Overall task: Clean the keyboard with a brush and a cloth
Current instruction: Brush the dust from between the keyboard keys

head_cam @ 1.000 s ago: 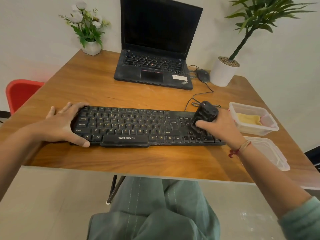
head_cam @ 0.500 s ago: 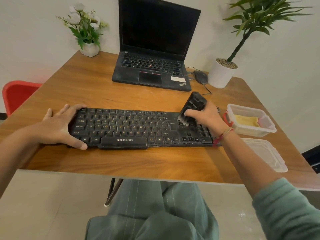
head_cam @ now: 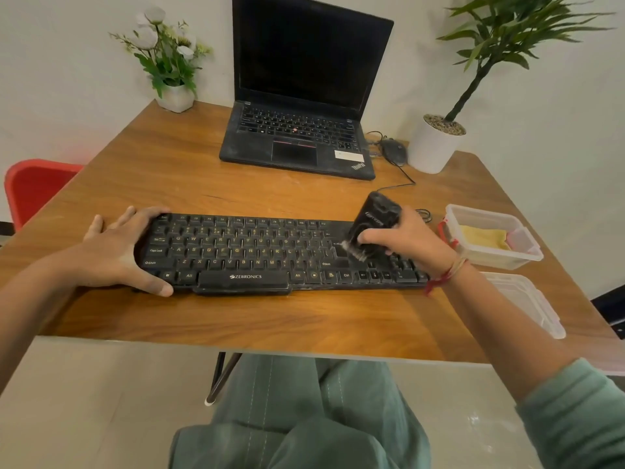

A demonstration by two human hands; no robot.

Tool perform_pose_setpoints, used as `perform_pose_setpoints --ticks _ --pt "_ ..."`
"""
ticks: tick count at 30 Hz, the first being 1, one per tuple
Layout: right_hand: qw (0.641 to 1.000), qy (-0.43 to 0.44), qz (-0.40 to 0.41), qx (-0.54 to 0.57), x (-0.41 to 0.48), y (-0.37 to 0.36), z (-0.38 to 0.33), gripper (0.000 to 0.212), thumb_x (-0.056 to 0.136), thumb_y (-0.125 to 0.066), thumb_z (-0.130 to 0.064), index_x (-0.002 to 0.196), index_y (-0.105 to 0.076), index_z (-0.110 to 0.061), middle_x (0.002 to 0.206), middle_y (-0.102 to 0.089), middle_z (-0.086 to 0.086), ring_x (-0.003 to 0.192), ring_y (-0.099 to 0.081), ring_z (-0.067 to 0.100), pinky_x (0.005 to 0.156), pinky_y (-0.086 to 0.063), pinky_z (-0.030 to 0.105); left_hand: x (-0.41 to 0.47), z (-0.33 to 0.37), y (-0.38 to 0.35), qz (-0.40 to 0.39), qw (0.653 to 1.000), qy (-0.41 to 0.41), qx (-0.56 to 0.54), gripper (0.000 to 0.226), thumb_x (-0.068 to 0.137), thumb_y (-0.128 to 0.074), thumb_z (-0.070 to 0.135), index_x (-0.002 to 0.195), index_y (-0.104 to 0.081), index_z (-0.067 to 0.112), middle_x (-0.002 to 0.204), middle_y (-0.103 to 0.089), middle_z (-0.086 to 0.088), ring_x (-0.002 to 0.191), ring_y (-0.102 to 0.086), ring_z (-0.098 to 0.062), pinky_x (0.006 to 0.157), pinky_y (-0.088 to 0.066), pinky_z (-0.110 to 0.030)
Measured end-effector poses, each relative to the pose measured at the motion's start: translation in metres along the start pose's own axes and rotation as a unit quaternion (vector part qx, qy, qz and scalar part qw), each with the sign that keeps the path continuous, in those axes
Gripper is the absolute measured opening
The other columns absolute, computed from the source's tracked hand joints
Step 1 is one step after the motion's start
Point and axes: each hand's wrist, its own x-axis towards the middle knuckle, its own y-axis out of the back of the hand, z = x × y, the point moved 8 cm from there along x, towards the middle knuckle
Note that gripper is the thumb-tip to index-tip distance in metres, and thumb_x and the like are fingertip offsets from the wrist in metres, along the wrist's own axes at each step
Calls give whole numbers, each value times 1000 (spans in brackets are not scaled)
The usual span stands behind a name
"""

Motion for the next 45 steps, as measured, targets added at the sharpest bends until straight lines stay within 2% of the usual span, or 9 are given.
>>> perform_pose_setpoints --ticks 4,10,14,19,23,28,32,36,45 --pt "987 -11 139 -81 3 31 7 41 68 -75 -40 92 -63 -9 87 -67 5 80 -63 19 69 -54 33 0 0 -1 8 1000 5 4 150 13 -62 94 145 -12 44 158 -25 -2 150 2 -17 117 16 -44" --pt "1000 -12 10 -2 2 -5 8 49 65 -77 -35 103 -61 -9 93 -69 5 81 -65 19 63 -55 28 -1 2 0 9 1000 8 9 151 11 -62 94 145 -13 42 156 -27 -3 149 -4 -20 117 14 -46" --pt "979 2 183 -84 -4 34 8 33 69 -74 -37 82 -63 -9 75 -65 1 73 -62 16 60 -51 28 -2 2 0 3 1000 4 5 153 10 -59 96 145 -11 42 158 -24 -3 149 4 -16 116 17 -42" --pt "996 44 60 -55 -8 -11 -7 34 69 -77 -33 84 -64 -6 79 -68 7 74 -63 18 66 -54 35 0 2 -1 0 1000 6 7 155 9 -58 97 146 -10 42 159 -21 -2 149 6 -15 116 17 -43" --pt "981 5 173 -81 7 26 7 47 63 -69 -51 86 -62 -11 84 -66 4 80 -63 19 65 -53 32 0 0 -1 -1 1000 5 12 156 9 -57 97 146 -10 42 160 -20 -3 149 6 -17 116 15 -44" --pt "996 35 57 -55 10 -6 -4 35 68 -76 -34 84 -61 -6 79 -66 2 71 -62 15 58 -52 27 1 1 -1 -5 1000 7 18 157 9 -55 98 147 -9 41 160 -17 -4 149 6 -19 116 13 -43" --pt "981 17 175 -79 18 33 -1 31 71 -75 -35 82 -59 -10 73 -60 -3 69 -56 11 52 -40 20 1 2 -2 -4 1000 5 15 155 9 -56 98 146 -9 42 161 -17 -3 149 7 -17 116 15 -43" --pt "999 6 37 -33 23 -5 0 53 60 -76 -42 98 -60 -10 91 -67 4 83 -64 18 67 -55 33 3 -4 -2 -1 1000 10 13 139 11 -59 97 133 -3 58 160 -18 -1 149 7 -16 116 16 -42" --pt "994 13 74 -85 1 38 27 23 73 -76 -26 78 -62 -9 68 -63 3 63 -59 16 54 -44 24 7 -10 -1 21 1000 -3 12 123 12 -61 96 119 -6 71 157 -24 0 149 0 -19 115 14 -43"
